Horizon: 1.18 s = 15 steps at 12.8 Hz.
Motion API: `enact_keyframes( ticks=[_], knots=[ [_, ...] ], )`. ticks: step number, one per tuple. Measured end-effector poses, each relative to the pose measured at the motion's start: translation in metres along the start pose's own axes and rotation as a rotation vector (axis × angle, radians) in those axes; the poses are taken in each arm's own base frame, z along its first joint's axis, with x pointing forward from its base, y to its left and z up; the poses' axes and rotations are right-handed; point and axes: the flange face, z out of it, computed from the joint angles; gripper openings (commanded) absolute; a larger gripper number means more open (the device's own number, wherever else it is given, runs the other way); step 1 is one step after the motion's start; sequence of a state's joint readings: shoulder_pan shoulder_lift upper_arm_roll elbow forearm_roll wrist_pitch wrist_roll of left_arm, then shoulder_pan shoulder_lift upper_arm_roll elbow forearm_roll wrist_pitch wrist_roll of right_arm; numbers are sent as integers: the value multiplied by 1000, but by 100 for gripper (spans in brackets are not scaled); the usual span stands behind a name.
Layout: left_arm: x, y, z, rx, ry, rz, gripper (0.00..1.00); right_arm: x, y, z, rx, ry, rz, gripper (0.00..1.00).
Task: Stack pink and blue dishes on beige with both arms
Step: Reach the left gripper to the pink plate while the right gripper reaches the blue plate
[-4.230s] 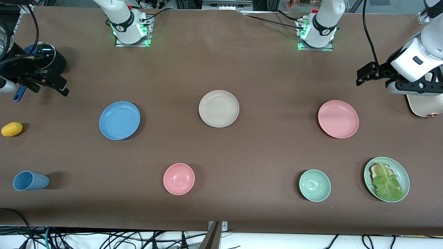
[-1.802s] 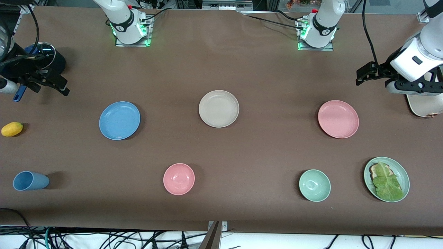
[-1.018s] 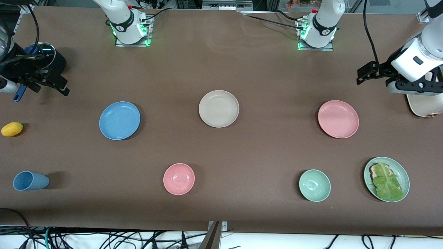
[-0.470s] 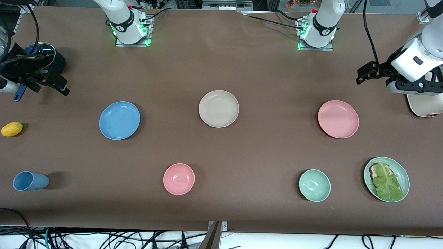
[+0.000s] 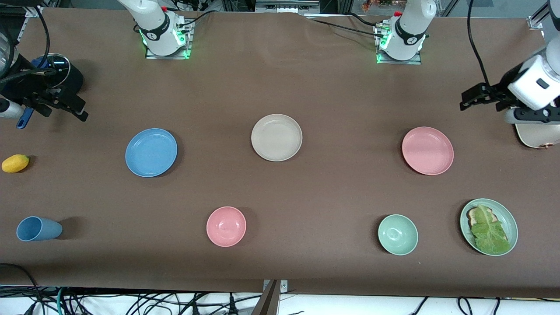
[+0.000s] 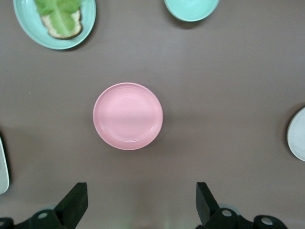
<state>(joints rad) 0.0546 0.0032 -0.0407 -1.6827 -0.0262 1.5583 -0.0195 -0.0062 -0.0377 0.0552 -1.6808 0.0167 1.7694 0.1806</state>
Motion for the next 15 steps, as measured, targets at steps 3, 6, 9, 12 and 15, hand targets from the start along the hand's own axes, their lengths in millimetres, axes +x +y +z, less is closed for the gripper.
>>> enact_keyframes(
  ticks=[3,6,9,12,15],
  knots=[
    [27,-37,26,34,15,-3,100,0,0,0,0,-1,0,100],
    [56,-94,72,29,20,38,100,0,0,1,0,-2,-1,100],
    [60,-134,136,17,4,55,100,-1,0,12,-6,-36,-3,100],
    [44,-145,220,16,23,80,100,0,-10,36,-15,-105,-20,100],
    [20,-141,295,11,21,105,100,0,-31,69,-24,-176,-55,100]
  ],
)
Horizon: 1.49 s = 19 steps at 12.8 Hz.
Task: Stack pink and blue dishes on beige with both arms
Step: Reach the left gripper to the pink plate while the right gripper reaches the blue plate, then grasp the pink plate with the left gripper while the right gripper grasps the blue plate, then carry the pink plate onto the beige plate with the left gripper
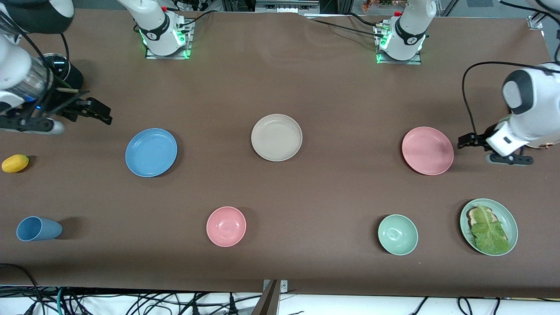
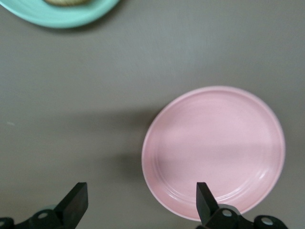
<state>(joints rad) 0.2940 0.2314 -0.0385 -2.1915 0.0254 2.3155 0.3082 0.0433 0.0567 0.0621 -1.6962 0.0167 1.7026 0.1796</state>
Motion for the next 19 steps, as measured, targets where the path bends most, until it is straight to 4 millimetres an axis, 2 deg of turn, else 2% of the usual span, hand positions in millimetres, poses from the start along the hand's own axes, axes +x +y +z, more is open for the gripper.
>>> enact_keyframes(
  ticks=[2,4,8,9,10,11,14,19],
  knots=[
    [-5,2,42,-21,-47,66,100,9,-9,32,-9,-62,-13,100],
    [1,-6,68,-36,-65,116,98,19,-19,70,-19,-124,-28,100],
    [13,-13,86,-81,-60,126,47,35,-52,144,-28,-149,-18,100],
    [12,-13,89,-88,-63,125,37,36,-58,164,-25,-133,-21,100],
    [11,-14,92,-91,-67,124,21,34,-59,184,-21,-115,-23,100],
    [10,-17,93,-96,-68,117,0,30,-58,203,-15,-93,-22,100],
    [11,-20,93,-134,-53,80,0,10,-52,252,-2,-33,-20,100],
    [34,-17,59,-176,-92,104,0,-34,-50,308,15,29,-37,100]
  ],
)
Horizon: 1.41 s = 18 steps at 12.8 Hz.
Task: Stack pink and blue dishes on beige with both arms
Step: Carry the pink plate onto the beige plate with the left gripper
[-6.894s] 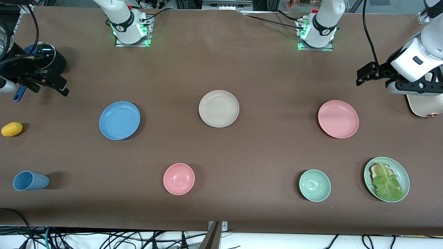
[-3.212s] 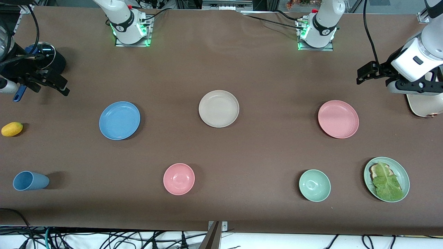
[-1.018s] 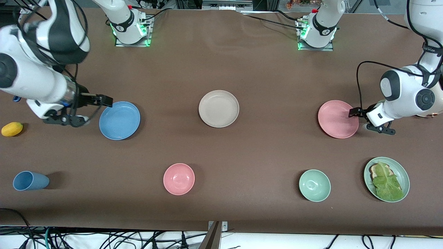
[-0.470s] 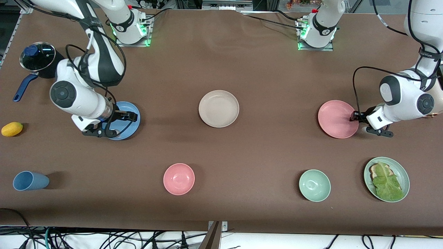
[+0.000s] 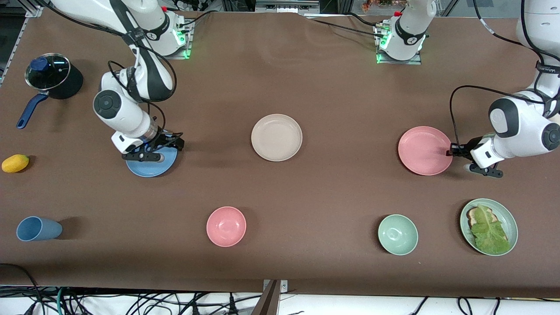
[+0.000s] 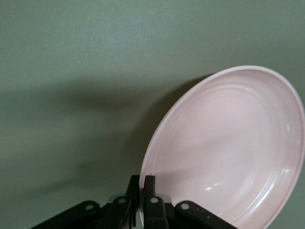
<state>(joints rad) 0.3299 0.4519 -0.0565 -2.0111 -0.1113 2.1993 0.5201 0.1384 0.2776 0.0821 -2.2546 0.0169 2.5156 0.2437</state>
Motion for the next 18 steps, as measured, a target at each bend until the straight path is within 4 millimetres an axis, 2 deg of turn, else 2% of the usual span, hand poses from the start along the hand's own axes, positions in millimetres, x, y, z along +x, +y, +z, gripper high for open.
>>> enact_keyframes(
  ticks=[2,3,5,6,8,9,11,13,14,18],
  knots=[
    [16,17,-21,-21,-19,32,0,-6,-4,12,-1,-9,-11,100],
    [27,33,-32,-37,-31,43,0,-7,-5,19,-1,-13,-14,100],
    [47,83,-45,-64,-57,33,0,-8,-6,34,-2,-14,-31,99],
    [57,115,-47,-71,-59,31,0,-8,-6,40,-5,-17,-49,84],
    [72,184,-47,-84,-62,21,0,-8,-7,45,-7,-18,-75,35],
    [76,219,-46,-96,-67,-3,0,-8,-7,45,-7,-17,-79,19],
    [81,292,-42,-134,-72,-54,0,-8,-7,45,-7,-16,-82,0],
    [82,357,-24,-154,-69,-77,0,-7,-7,45,-7,-16,-83,0],
    [82,383,-11,-157,-67,-84,0,-7,-7,45,-7,-16,-83,0],
    [83,452,48,-193,-53,-157,0,-6,-7,42,-9,-11,-85,0]
  ],
)
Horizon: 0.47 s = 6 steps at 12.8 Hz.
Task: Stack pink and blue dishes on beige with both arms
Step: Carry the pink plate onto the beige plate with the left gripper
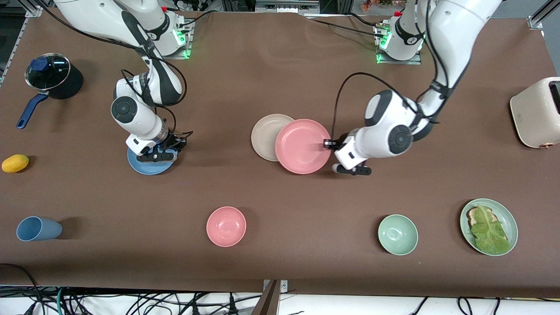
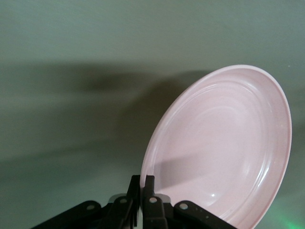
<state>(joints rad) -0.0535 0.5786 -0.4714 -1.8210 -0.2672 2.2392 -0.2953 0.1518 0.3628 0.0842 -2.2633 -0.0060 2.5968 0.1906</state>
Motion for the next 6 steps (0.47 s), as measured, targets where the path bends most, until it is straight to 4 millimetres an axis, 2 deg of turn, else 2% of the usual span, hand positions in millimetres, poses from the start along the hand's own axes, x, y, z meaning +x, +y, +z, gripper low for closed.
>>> enact_keyframes(
  ticks=[3,6],
  knots=[
    [-24,45,33,15,-21,8,0,4,-1,-5,-6,-25,-1,0],
    [-43,73,50,32,-40,13,0,22,-4,-27,-17,-81,0,0]
  ],
)
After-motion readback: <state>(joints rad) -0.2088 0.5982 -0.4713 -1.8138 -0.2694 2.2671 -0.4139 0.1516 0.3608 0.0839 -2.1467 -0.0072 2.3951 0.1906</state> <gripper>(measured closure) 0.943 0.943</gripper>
